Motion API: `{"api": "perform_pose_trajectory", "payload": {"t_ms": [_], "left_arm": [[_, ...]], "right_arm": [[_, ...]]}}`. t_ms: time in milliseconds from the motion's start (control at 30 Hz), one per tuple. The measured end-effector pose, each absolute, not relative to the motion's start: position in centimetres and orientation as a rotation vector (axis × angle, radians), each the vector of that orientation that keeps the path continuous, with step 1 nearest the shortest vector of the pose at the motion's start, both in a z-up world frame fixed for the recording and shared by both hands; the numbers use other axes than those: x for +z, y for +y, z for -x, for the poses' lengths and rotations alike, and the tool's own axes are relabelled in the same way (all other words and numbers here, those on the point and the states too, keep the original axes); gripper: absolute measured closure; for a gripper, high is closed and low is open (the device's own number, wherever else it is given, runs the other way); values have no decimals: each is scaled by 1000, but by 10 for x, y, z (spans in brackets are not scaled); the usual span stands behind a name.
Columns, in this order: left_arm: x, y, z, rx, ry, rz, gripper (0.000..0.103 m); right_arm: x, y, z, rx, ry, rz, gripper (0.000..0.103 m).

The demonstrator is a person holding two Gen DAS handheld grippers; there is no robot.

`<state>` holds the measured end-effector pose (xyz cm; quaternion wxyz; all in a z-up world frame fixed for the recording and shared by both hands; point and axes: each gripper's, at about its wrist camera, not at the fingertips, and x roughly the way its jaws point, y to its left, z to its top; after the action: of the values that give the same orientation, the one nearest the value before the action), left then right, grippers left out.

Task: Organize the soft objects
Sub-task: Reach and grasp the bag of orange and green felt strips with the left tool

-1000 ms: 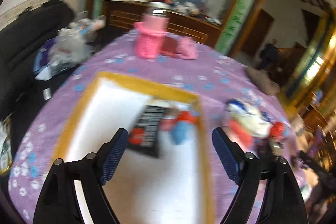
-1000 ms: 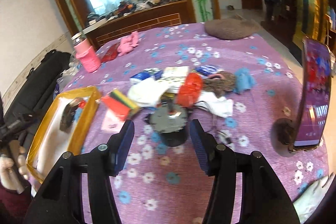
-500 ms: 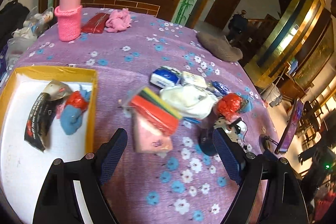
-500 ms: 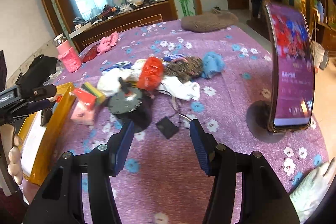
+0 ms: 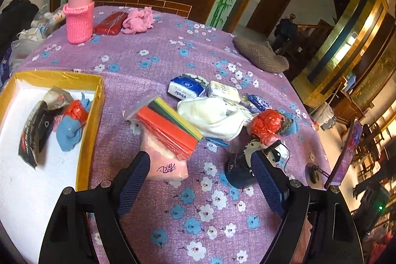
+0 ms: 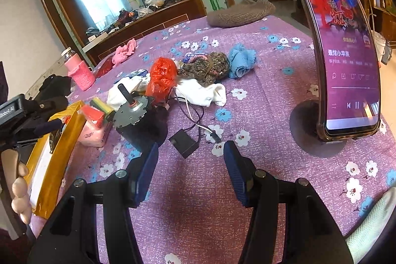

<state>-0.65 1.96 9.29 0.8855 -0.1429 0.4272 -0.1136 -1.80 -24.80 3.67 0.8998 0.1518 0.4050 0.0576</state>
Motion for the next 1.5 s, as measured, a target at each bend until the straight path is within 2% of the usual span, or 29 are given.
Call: {"api": "perform_pose_trajectory", "payload": {"t_ms": [433, 900, 967, 1033, 1133, 1400, 1467, 1500], "left_arm": [[74, 22, -24, -125, 936, 298, 19], [39, -33, -88, 15, 965, 55, 19], [37, -33, -87, -2, 965, 35, 23], [38, -31, -85, -26, 967, 9, 46], [38, -25, -75, -71, 983, -16, 50], [66, 2, -28, -235, 993, 48, 50], [81, 15, -16, -222, 945, 61, 46], [87, 22, -11, -214, 927, 70, 39]], "right_arm": [[34, -250, 16, 115, 841, -330, 50], [31, -252, 13, 107, 861, -335, 50], [30, -252, 13, 105, 862, -335, 50], [30, -252, 12, 105, 863, -334, 50], [29, -253, 12, 103, 868, -336, 50], [29, -253, 11, 99, 872, -338, 50], [30, -254, 13, 97, 865, -339, 50], [31, -254, 13, 97, 861, -338, 50]]}}
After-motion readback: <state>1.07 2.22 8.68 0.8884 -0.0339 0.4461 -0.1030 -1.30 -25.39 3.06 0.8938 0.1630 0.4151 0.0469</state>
